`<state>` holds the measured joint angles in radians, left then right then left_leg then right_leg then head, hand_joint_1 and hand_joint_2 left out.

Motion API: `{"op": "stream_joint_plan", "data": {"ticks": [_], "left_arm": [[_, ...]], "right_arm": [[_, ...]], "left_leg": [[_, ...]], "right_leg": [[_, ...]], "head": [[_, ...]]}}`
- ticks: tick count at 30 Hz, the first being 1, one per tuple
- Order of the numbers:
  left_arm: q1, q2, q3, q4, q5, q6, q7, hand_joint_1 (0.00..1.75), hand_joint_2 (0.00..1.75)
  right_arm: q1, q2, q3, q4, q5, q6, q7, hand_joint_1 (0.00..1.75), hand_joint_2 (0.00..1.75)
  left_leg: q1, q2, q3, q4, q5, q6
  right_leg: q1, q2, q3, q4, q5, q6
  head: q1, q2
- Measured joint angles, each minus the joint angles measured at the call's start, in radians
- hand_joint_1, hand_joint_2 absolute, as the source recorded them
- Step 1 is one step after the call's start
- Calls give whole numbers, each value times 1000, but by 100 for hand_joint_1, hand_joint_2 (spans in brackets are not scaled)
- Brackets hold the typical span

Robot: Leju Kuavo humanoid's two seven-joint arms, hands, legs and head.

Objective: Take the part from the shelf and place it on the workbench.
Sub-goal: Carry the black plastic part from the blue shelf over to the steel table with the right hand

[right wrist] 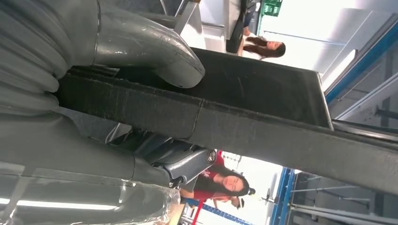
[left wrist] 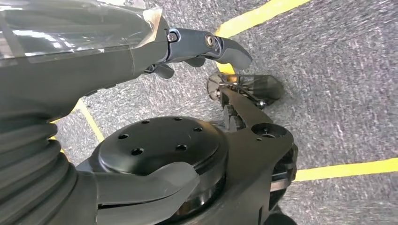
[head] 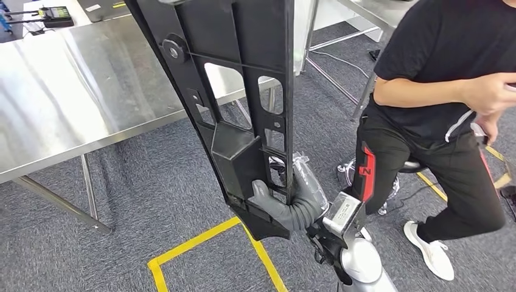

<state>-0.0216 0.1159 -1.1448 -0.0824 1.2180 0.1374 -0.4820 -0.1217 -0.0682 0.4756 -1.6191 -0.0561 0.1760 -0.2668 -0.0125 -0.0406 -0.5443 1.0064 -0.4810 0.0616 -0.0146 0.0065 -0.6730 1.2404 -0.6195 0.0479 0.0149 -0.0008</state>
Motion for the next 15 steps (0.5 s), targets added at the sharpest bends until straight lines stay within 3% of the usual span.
{"op": "stream_joint_plan", "data": {"ticks": [2,3,4,5,6,8,11,13,14,15], "left_arm": [[-1,-2,-3,0,-1,2,2,0,175],[-2,-3,-4,0,-1,2,3,0,175],[-3,-4,-4,0,-1,2,4,0,175],[-4,-4,-4,0,0,2,4,0,175],[-4,-4,-5,0,0,3,4,0,175],[-3,-3,-8,0,0,4,5,0,175],[-7,-3,-10,0,-1,5,5,0,175],[-9,-4,-11,0,-2,5,4,0,175],[-10,-4,-11,0,-2,4,4,0,175],[-10,-4,-11,0,-3,4,4,0,175]], "right_arm": [[3,-1,0,0,4,-3,0,175,175],[4,-2,0,0,5,-5,0,175,175],[7,-3,0,1,6,-6,0,175,175],[8,-3,0,1,8,-7,0,175,175],[9,-3,-1,1,9,-7,1,175,175],[8,1,-1,-1,11,-8,1,175,175],[7,5,-2,-4,14,-8,1,175,175],[7,5,-2,-4,15,-8,1,175,175],[7,5,-3,-4,16,-8,1,175,175],[7,6,-3,-5,16,-9,1,175,175]], "left_leg": [[1,-20,27,2,-22,-7],[0,-32,35,4,-31,-12],[0,-41,37,6,-38,-17],[-1,-48,36,9,-41,-20],[-1,-53,30,11,-42,-23],[-2,-31,9,44,-41,-31],[4,26,-89,201,-84,-53],[12,36,-157,290,-118,-63],[14,38,-170,293,-109,-64],[14,40,-164,260,-80,-62]], "right_leg": [[-3,16,24,-124,94,25],[-3,24,37,-170,134,24],[-2,30,45,-195,164,15],[0,28,49,-199,174,1],[-2,21,54,-200,174,-11],[-8,8,64,-207,174,-20],[-11,-15,84,-214,160,-41],[-9,-32,94,-214,150,-49],[-8,-40,100,-214,145,-49],[-7,-48,107,-214,140,-49]], "head": [[1,0],[1,0],[1,0],[1,0],[0,0],[0,0],[-4,0],[-4,0],[-4,0],[-4,0]]}}
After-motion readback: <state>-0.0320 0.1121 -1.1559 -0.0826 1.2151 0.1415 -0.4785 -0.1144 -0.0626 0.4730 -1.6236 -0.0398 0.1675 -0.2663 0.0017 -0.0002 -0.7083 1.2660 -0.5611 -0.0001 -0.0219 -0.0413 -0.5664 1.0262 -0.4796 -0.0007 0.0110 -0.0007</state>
